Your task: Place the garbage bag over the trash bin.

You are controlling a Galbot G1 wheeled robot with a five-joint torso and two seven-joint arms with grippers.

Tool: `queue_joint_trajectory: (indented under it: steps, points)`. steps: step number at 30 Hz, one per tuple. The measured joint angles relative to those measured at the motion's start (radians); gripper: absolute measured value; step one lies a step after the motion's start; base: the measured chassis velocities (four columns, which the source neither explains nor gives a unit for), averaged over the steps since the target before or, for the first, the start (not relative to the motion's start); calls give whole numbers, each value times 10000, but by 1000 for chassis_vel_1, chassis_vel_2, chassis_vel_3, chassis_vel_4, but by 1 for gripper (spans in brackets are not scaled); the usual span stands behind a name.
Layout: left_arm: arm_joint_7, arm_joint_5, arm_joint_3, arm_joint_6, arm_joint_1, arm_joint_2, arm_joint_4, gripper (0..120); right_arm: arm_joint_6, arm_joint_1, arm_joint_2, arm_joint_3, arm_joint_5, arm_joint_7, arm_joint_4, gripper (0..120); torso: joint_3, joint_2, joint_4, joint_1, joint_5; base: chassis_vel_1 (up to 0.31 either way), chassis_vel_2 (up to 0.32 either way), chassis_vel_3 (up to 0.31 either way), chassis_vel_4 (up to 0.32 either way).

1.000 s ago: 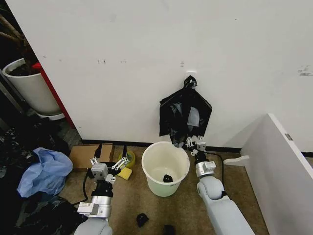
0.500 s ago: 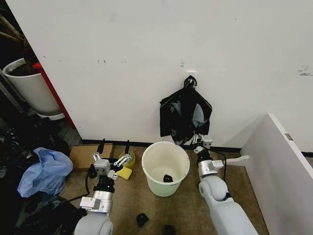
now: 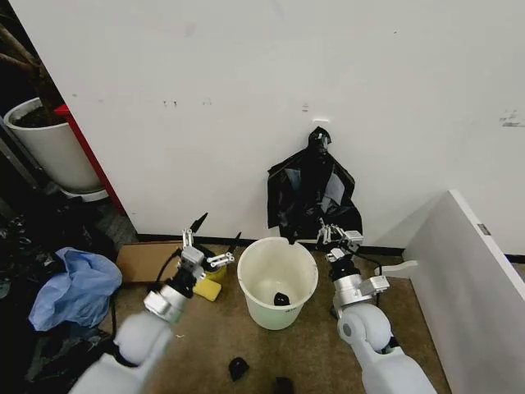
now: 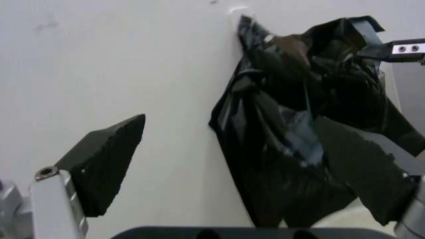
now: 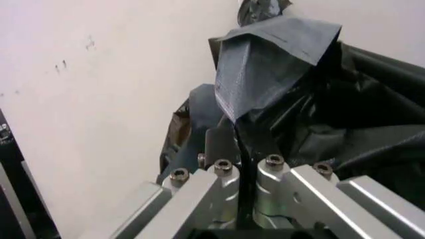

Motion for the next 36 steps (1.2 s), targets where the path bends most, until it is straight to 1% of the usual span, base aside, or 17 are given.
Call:
queue_joint_trajectory:
  steps: [1, 2, 3, 6, 8, 9, 10, 12, 16, 22, 24, 25, 27, 31, 32, 33, 36]
  points:
    - [99, 97, 352, -52, -491, 135, 253, 100, 18, 13, 20, -4, -1, -61, -2, 0, 0, 0, 1, 0, -2, 0, 0, 0, 0]
    - [99, 97, 352, -52, -491, 135, 253, 100, 18, 13, 20, -4, -1, -61, -2, 0, 0, 0, 1, 0, -2, 0, 0, 0, 0]
    - [203, 147, 596, -97, -818, 210, 415, 100, 26, 13, 25, -6, -3, -99, -4, 0, 0, 0, -2, 1, -5, 0, 0, 0, 0]
    - [814, 240, 1523, -281, -1948, 369, 1023, 100, 51, 12, 29, -3, -5, -216, -10, 0, 0, 0, -3, 1, -1, 0, 0, 0, 0]
    - [1029, 389, 2003, -361, -2544, 336, 1410, 100, 73, 12, 24, 23, -15, -268, -46, 0, 1, 0, -1, 1, -1, 0, 0, 0, 0]
    - [1029, 389, 2003, -361, -2544, 336, 1410, 100, 73, 12, 24, 23, -15, -268, -46, 0, 1, 0, -1, 1, -1, 0, 0, 0, 0]
    - [1083, 573, 2338, -427, -3006, 244, 1707, 100, 85, 8, 25, 40, -20, -291, -64, 0, 1, 0, -2, 1, -1, 0, 0, 0, 0]
    - [1065, 1107, 2639, -536, -3581, -6, 2136, 100, 102, -3, 43, 73, -29, -306, -66, 0, 1, 0, -3, 1, 1, 0, 0, 0, 0]
    - [780, 2607, 2901, -717, -4472, -646, 2847, 100, 109, -34, 114, 93, -78, -344, -67, 0, 1, 0, -4, 2, 2, 0, 0, 0, 0]
    - [784, 3346, 3205, -675, -4989, -1034, 3525, 100, 117, -102, 129, 160, -108, -361, -6, 0, 1, 0, -3, 2, 1, 0, 0, 0, 0]
    - [880, 3776, 3219, -665, -5099, -1173, 3699, 98, 123, -122, 106, 177, -109, -364, 9, 0, 1, 0, -2, 2, 0, 0, 0, 0, 0]
    - [880, 3776, 3219, -665, -5099, -1173, 3699, 98, 123, -122, 106, 177, -109, -364, 9, 0, 1, 0, -2, 2, 0, 0, 0, 0, 0]
    - [977, 4068, 3217, -651, -5165, -1265, 3833, 94, 128, -124, 95, 187, -109, -364, 13, 0, 0, 0, -3, 2, 1, 0, 0, 0, 0]
    - [1385, 4446, 3174, -622, -5274, -1482, 4048, 77, 140, -138, 100, 175, -109, -364, 54, 0, 0, 0, -3, 1, 0, 0, 0, 0, 0]
    - [1490, 4530, 3140, -615, -5278, -1524, 4086, 74, 140, -143, 108, 164, -109, -364, 76, 0, 0, 0, -3, 1, 0, 0, 0, 0, 0]
    - [1490, 4530, 3140, -615, -5278, -1524, 4086, 74, 140, -143, 108, 164, -109, -364, 76, 0, 0, 0, -3, 1, 0, 0, 0, 0, 0]
    - [1659, 4699, 3019, -538, -5249, -1559, 4121, 62, 140, -144, 126, 139, -112, -364, 127, 0, 0, 0, -2, 0, -1, 0, 0, 0, 0]
